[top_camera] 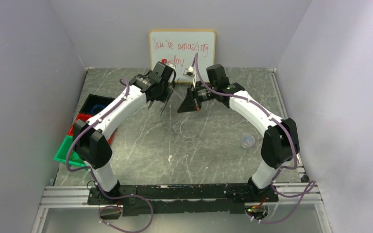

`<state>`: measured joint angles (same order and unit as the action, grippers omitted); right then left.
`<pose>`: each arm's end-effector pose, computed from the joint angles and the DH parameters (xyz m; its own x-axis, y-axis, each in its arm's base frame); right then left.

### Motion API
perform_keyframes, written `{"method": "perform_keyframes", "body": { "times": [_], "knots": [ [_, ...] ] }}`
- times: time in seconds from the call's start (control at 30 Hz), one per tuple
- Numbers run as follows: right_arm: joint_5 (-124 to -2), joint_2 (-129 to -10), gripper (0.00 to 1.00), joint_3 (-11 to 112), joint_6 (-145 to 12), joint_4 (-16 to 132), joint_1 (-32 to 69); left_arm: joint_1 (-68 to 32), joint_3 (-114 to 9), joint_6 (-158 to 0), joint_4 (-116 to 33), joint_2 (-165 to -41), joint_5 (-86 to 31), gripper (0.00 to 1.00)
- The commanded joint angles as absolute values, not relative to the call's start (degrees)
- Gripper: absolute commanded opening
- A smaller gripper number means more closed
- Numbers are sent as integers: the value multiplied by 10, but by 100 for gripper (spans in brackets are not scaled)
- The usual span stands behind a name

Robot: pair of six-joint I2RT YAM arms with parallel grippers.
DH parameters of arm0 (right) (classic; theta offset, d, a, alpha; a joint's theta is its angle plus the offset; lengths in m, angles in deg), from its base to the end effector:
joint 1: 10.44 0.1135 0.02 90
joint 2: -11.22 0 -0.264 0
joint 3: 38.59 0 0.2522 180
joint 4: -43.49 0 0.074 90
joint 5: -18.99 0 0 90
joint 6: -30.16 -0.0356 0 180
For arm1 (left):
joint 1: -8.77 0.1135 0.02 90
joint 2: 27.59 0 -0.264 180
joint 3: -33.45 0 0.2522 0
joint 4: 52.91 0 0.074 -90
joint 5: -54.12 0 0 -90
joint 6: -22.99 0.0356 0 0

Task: Wrap the cables
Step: Wrap the cable around the cable reel.

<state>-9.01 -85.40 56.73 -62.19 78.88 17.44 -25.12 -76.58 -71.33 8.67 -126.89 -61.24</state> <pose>0.3170 0.2033 0.3158 -0.5624 -0.2757 -0.7796 -0.8230 0.0953 0.5600 0.3219 -0.1978 0.3387 -0.6630 0.3633 -0.6546 0.2301 0.9309 0.2836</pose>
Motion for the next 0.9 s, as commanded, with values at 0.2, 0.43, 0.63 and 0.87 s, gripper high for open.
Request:
{"method": "perform_keyframes", "body": {
  "times": [0.2, 0.43, 0.63, 0.87],
  "knots": [
    [-51, -902, 0, 585, -554, 827, 235, -176, -842, -836, 99, -1263, -564, 2],
    [-51, -935, 0, 598, -522, 858, 273, -125, -833, -878, 98, -1257, -445, 2],
    [-63, -979, 0, 594, -519, 858, 292, -69, -808, -918, 93, -1253, -368, 2],
    [-70, -1010, 0, 609, -511, 876, 301, -10, -802, -942, 73, -1234, -270, 2]
  ]
}}
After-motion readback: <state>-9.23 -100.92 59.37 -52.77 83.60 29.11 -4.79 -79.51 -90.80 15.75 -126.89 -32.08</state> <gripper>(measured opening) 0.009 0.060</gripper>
